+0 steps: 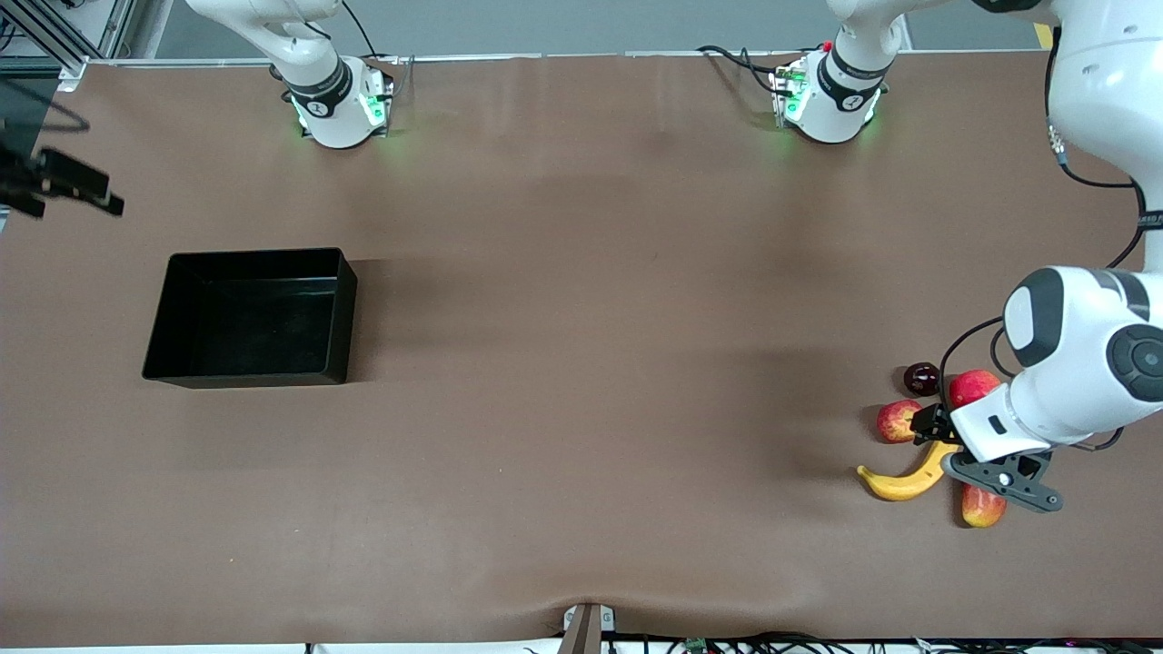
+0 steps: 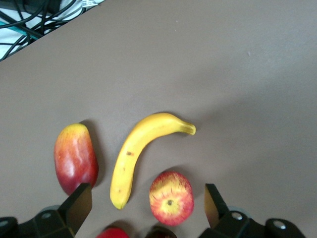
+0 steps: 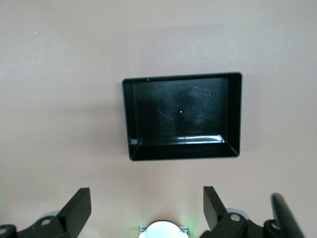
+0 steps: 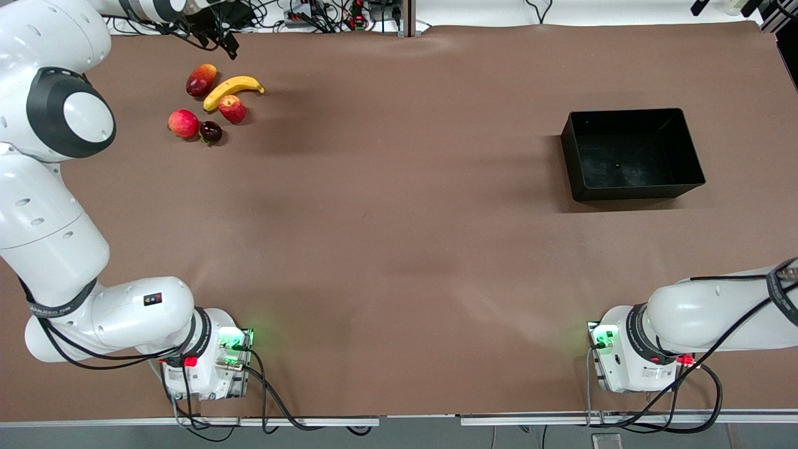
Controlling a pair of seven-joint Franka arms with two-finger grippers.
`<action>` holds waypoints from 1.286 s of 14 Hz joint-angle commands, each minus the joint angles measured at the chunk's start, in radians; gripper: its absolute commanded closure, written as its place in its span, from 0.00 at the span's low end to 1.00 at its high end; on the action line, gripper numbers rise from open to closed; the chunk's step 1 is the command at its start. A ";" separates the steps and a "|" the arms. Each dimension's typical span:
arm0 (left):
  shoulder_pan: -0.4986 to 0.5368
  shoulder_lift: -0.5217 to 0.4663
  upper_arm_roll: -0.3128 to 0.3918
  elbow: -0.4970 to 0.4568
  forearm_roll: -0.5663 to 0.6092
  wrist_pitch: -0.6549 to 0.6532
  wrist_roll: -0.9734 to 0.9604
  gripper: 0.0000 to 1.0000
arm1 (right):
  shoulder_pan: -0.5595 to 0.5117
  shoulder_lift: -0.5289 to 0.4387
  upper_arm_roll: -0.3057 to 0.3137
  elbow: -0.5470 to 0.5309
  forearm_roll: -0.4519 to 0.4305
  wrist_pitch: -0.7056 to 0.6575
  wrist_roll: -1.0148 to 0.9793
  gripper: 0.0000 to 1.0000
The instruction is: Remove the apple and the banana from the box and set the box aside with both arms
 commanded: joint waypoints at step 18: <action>0.019 -0.287 -0.086 -0.005 -0.038 -0.278 -0.284 0.00 | 0.041 -0.041 -0.033 -0.074 -0.050 0.070 0.003 0.00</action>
